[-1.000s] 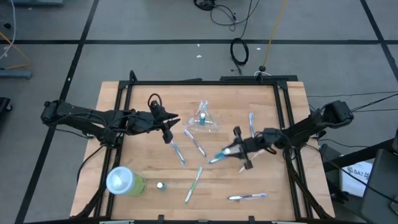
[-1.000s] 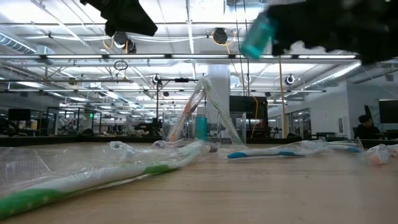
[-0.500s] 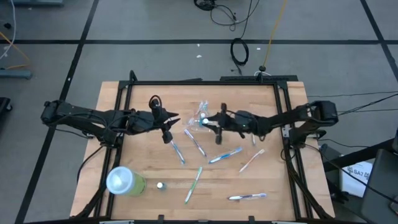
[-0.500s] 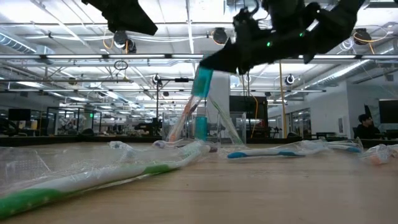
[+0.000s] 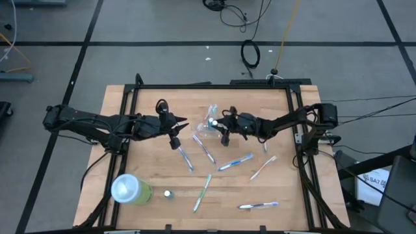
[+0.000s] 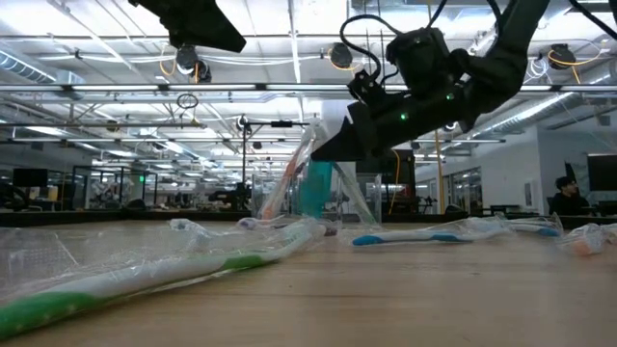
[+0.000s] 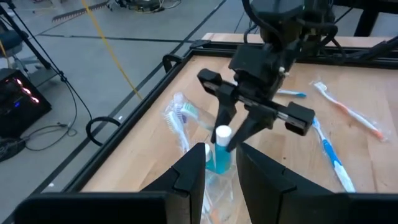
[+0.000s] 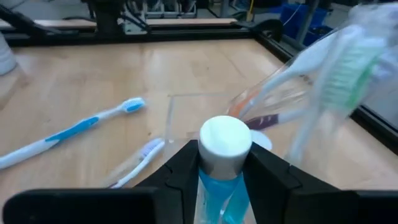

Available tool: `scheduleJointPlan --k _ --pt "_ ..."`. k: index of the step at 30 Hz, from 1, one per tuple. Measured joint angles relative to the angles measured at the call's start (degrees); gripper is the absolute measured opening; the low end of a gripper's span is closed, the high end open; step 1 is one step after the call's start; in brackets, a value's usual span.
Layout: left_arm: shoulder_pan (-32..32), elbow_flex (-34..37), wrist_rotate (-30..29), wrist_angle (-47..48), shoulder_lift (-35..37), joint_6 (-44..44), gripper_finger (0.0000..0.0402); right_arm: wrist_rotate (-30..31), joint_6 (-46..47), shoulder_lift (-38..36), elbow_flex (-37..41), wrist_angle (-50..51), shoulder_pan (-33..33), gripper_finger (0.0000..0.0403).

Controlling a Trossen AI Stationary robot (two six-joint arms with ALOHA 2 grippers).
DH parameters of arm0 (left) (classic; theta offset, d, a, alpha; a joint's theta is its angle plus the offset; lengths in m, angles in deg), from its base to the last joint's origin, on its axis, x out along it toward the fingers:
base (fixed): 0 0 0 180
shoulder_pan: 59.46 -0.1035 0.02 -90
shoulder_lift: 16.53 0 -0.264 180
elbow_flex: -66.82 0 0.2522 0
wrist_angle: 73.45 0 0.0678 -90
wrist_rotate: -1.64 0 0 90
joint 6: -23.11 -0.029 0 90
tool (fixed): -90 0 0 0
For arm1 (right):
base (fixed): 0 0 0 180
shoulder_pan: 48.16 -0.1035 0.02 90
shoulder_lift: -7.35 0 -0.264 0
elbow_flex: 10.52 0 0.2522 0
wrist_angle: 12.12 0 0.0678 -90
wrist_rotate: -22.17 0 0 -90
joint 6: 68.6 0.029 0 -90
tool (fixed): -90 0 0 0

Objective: Pick & Place toothbrushing station
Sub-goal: Put the right mouthwash into the transparent organizer, then put the middle blue toothbrush into the transparent organizer

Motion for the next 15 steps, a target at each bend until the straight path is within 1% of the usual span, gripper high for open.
scheduleJointPlan --k 2,9,15 --pt "0.0 0.0 0.0 -0.02 0.0 0.02 0.0097 -0.05 -0.15 0.5 0.0 -0.01 -0.01 0.0108" --pt "0.0 0.0 0.04 0.0 0.0 0.17 0.0097 0.05 -0.19 0.79 -0.02 0.92 -0.01 0.0161" --pt "0.0 0.0 0.06 0.0 0.0 0.17 0.0097 0.09 -1.43 0.75 -0.02 -0.41 -0.01 0.0182"
